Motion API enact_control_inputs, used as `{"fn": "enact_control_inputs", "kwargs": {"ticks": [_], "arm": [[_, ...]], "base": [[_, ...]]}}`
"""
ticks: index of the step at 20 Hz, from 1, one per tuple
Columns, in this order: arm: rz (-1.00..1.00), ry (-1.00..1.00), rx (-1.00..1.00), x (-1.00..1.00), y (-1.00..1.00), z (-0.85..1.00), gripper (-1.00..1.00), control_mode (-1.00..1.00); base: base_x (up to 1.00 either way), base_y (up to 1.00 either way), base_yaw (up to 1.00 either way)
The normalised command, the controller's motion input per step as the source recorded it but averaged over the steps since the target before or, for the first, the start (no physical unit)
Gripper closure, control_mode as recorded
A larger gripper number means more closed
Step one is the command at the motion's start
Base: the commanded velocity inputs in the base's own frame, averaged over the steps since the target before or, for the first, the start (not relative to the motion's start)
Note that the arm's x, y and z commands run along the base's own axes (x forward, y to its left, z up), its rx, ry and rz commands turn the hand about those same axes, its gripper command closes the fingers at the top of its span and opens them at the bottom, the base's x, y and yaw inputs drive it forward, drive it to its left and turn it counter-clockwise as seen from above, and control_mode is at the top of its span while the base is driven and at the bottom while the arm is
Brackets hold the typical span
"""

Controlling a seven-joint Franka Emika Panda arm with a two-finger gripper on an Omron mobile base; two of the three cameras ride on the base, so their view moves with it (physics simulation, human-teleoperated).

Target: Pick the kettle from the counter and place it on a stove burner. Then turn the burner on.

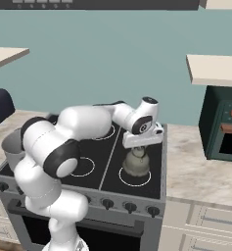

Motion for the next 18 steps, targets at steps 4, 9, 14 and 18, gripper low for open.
{"fn": "enact_control_inputs", "kwargs": {"ticks": [4,9,14,18], "arm": [[0.0,-0.03,0.0,-0.07,0.0,0.0,1.0,-1.0],[0.0,0.0,0.0,0.0,0.0,-0.01,1.0,-1.0],[0.0,0.01,0.0,-0.07,0.0,-0.11,1.0,-1.0],[0.0,0.01,-0.02,-0.09,0.0,-0.15,1.0,-1.0]], "base": [[0.0,0.0,0.0],[0.0,0.0,0.0],[0.0,0.0,0.0],[0.0,0.0,0.0]]}}
